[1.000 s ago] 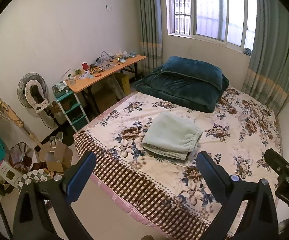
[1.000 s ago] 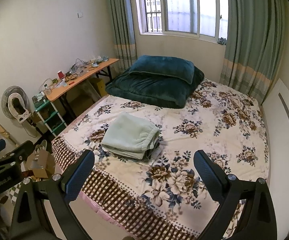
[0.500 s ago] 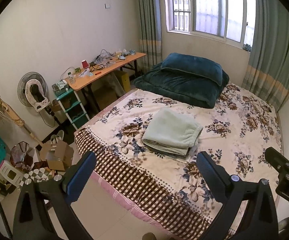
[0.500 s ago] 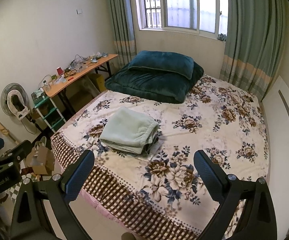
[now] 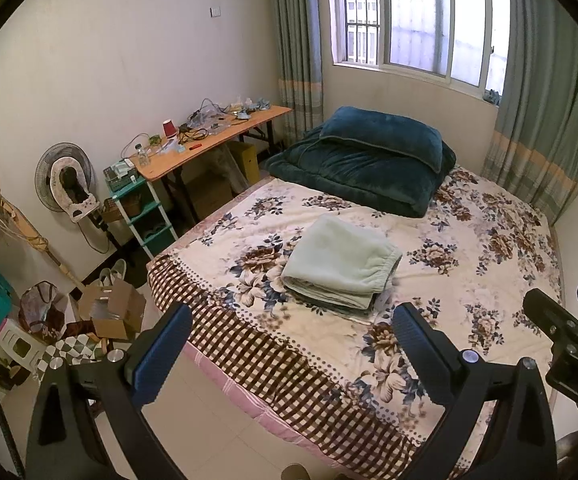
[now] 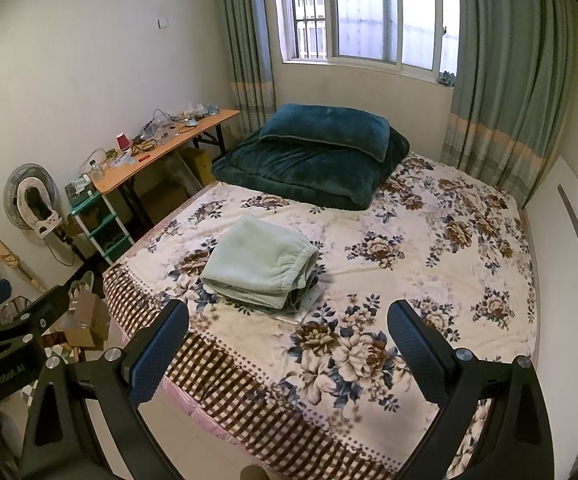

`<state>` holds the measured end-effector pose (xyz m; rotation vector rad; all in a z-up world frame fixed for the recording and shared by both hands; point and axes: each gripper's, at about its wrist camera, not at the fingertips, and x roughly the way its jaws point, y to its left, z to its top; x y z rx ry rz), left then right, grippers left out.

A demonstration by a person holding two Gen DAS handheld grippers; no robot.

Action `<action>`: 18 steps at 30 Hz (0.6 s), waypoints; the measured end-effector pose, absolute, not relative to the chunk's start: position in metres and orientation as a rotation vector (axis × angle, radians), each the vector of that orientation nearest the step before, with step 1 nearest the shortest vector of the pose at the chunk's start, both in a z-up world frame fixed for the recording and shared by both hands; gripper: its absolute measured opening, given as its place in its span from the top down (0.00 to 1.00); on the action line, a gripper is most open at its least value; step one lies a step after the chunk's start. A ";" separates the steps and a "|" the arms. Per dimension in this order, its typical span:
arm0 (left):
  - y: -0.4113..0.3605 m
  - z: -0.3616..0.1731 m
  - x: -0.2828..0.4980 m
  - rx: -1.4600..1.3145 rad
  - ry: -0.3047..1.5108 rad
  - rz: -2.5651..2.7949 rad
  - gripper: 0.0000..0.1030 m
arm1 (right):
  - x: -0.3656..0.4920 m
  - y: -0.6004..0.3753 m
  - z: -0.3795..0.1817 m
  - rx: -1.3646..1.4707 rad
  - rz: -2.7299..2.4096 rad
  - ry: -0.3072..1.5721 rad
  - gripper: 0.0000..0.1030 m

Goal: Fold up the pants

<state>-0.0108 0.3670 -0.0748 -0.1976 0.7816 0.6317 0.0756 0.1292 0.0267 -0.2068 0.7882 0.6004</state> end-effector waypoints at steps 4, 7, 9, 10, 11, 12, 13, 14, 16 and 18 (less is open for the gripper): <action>0.363 -0.073 -0.011 -0.191 0.781 0.635 0.00 | 0.076 0.128 0.027 -0.212 0.602 0.788 0.02; 0.362 -0.072 -0.010 -0.190 0.781 0.629 0.00 | 0.076 0.128 0.027 -0.210 0.603 0.788 0.02; 0.361 -0.073 -0.010 -0.191 0.780 0.629 0.00 | 0.076 0.127 0.027 -0.213 0.601 0.786 0.02; 0.361 -0.073 -0.010 -0.190 0.780 0.630 0.00 | 0.077 0.127 0.027 -0.213 0.602 0.787 0.02; 0.361 -0.072 -0.011 -0.189 0.779 0.632 0.00 | 0.077 0.126 0.027 -0.212 0.602 0.788 0.02; 0.361 -0.073 -0.010 -0.188 0.779 0.631 0.00 | 0.076 0.127 0.027 -0.211 0.602 0.788 0.02; 0.361 -0.072 -0.009 -0.187 0.780 0.631 0.00 | 0.076 0.127 0.027 -0.212 0.602 0.787 0.02; 0.361 -0.071 -0.009 -0.188 0.779 0.630 0.00 | 0.076 0.128 0.027 -0.213 0.602 0.787 0.02; 0.361 -0.071 -0.008 -0.185 0.778 0.631 0.00 | 0.076 0.128 0.027 -0.211 0.601 0.786 0.02; 0.361 -0.070 -0.008 -0.188 0.779 0.627 0.00 | 0.076 0.128 0.026 -0.212 0.600 0.785 0.02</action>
